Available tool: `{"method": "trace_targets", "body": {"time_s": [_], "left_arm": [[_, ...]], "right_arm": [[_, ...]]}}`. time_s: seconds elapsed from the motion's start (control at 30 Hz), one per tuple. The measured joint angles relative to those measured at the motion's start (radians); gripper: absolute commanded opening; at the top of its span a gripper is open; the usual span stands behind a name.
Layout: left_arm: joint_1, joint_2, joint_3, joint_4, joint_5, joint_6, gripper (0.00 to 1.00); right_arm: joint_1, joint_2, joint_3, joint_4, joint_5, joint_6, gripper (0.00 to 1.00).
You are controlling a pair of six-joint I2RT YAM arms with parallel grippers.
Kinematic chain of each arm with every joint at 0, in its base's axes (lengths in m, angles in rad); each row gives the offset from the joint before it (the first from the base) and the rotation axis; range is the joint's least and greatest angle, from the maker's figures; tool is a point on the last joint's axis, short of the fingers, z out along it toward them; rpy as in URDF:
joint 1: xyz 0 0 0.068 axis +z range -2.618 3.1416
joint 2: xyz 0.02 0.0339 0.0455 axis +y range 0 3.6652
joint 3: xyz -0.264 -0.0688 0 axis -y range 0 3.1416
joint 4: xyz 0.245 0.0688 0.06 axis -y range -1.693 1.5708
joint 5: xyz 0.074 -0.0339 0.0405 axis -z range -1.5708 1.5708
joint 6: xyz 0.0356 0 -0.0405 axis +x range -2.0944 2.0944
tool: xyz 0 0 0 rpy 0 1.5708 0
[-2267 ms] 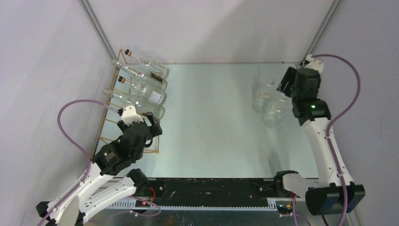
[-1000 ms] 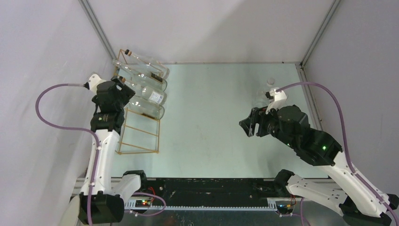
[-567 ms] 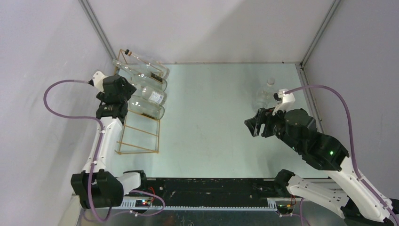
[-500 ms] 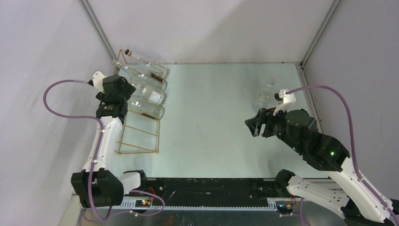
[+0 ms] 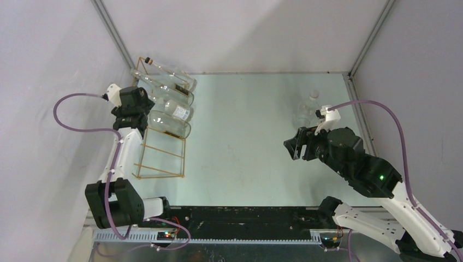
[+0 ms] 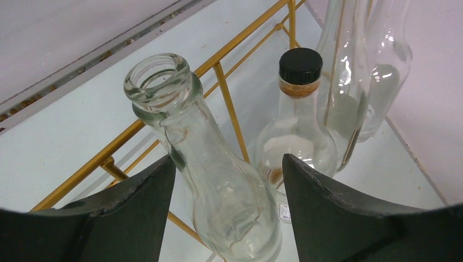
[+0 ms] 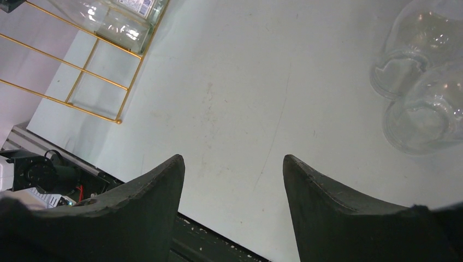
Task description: Take the wine bottle off the wine rack
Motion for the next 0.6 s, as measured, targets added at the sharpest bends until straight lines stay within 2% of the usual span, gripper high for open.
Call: {"method": "trace_targets", "body": {"time_s": [0.27, 0.6], "left_arm": [[0.006, 0.072, 0.000, 0.016, -0.001, 0.009, 0.72], [0.015, 0.114, 0.016, 0.016, -0.019, 0.027, 0.63]], "right_arm": [[0.000, 0.002, -0.002, -0.008, 0.027, -0.005, 0.70], [-0.008, 0.001, -0.002, -0.031, 0.041, -0.020, 0.71]]}}
